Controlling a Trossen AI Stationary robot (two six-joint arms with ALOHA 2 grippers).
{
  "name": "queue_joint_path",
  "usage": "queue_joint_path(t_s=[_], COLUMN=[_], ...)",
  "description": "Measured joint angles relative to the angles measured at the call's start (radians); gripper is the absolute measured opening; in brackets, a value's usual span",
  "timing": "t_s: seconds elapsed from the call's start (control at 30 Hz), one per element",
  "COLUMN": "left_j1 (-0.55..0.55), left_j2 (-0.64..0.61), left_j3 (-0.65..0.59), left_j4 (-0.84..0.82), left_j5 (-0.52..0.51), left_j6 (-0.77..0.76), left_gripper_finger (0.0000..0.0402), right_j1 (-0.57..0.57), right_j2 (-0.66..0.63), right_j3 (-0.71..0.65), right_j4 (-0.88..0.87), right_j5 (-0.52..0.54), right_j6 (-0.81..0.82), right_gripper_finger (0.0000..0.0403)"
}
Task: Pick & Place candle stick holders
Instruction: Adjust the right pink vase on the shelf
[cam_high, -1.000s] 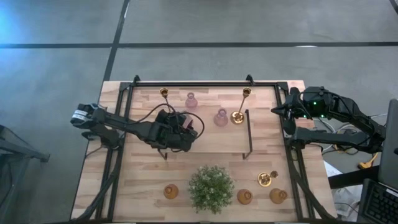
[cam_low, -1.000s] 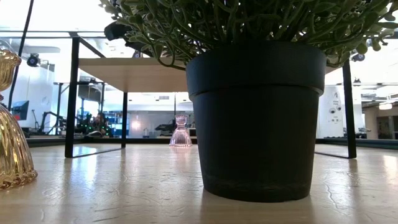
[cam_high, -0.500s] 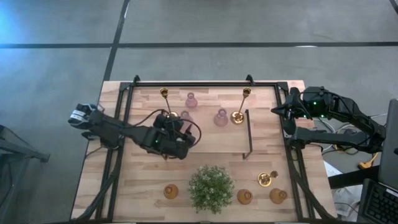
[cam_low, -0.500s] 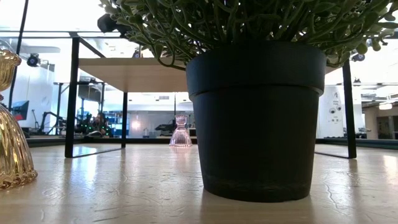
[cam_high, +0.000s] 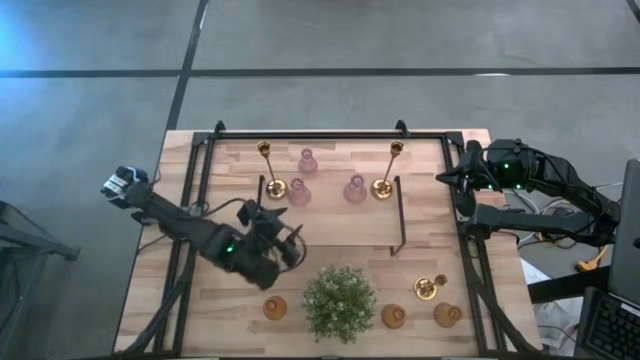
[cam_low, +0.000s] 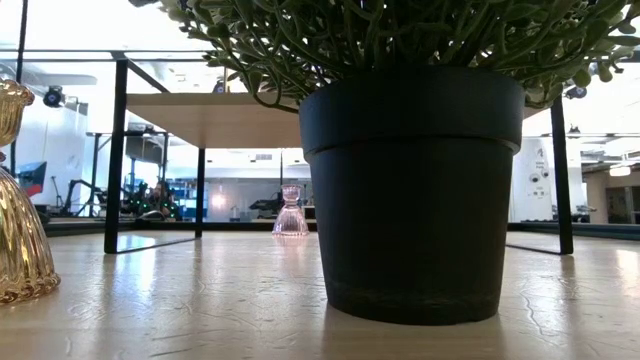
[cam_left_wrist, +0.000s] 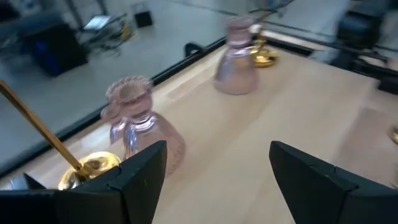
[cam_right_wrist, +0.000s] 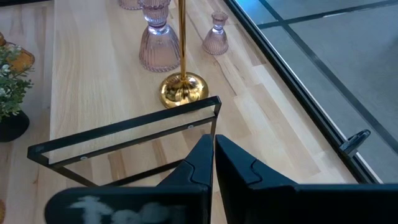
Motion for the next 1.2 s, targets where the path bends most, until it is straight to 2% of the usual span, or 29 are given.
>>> queue_joint_path(t_s=[0.17,0.3,0.47,0.63,0.77,0.97,1.13,1.2], left_j1=[-0.105,-0.181,-0.243,-0.246,-0.247,-0.247,-0.247,-0.248], left_j2=[-0.051,-0.094,-0.155,-0.216,-0.280,-0.412,-0.514,-0.539], left_j3=[-0.002,-0.042,-0.129,-0.212,-0.281,-0.357,-0.397,-0.404], left_j4=[-0.030,-0.047,-0.046,-0.056,-0.074,-0.121,-0.131,-0.120], left_j5=[-0.005,-0.053,-0.202,-0.207,-0.166,-0.148,0.053,0.103], left_j6=[0.167,0.233,0.219,0.240,0.277,0.211,0.223,0.216], left_gripper_finger=[0.0280,0.0247,0.0157,0.0057,0.0008,0.0010,0.0004,0.0007], right_j1=[0.000,0.000,0.000,0.000,0.000,0.000,0.000,0.000], right_j2=[0.000,0.000,0.000,0.000,0.000,0.000,0.000,0.000], right_j3=[0.000,0.000,0.000,0.000,0.000,0.000,0.000,0.000], right_j4=[0.000,0.000,0.000,0.000,0.000,0.000,0.000,0.000], right_j5=[0.000,0.000,0.000,0.000,0.000,0.000,0.000,0.000], right_j6=[0.000,0.000,0.000,0.000,0.000,0.000,0.000,0.000], right_gripper_finger=[0.0013,0.0013,0.0013,0.0013,0.0013,0.0013,0.0013,0.0013])
